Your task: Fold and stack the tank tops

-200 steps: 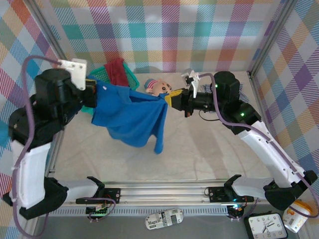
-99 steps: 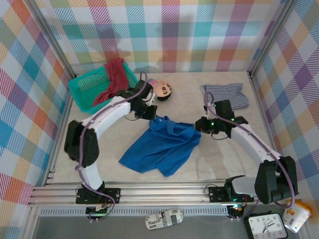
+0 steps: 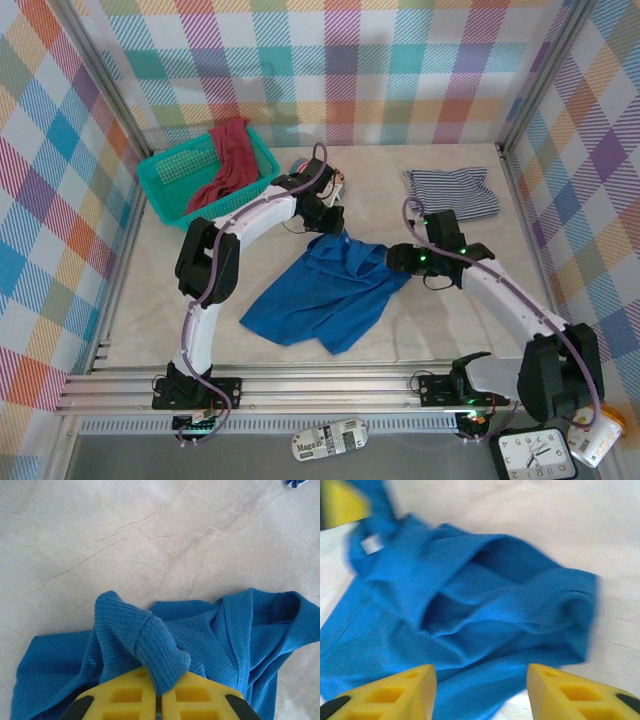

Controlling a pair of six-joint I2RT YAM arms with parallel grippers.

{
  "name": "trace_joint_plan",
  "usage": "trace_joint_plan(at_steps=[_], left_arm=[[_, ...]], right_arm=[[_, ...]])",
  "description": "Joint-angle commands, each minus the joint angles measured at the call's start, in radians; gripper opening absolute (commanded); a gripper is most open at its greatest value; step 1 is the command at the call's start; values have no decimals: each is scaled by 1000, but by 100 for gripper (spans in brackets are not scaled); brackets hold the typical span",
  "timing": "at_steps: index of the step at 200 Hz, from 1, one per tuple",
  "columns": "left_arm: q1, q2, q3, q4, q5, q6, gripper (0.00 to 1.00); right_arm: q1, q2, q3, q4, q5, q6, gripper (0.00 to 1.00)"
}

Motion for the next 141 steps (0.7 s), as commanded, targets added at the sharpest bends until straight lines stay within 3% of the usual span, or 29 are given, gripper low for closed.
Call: trace_joint_plan(at_steps=[1, 85, 97, 120, 141], left_arm=[[2, 11, 35, -37, 31, 15, 10], [27, -1, 35, -73, 75, 29, 12], [31, -1, 38, -82, 75, 31, 12], [39, -22, 38, -117, 33, 57, 11], [54, -63, 40, -167, -17, 87, 9]], right_arm=[[131, 10, -30, 135, -30, -37, 56], [176, 452, 110, 365, -95, 41, 62], [175, 490, 145, 333, -73, 35, 55], [174, 449, 132, 349, -74, 35, 27], [174, 363, 118, 325, -76, 24, 14]])
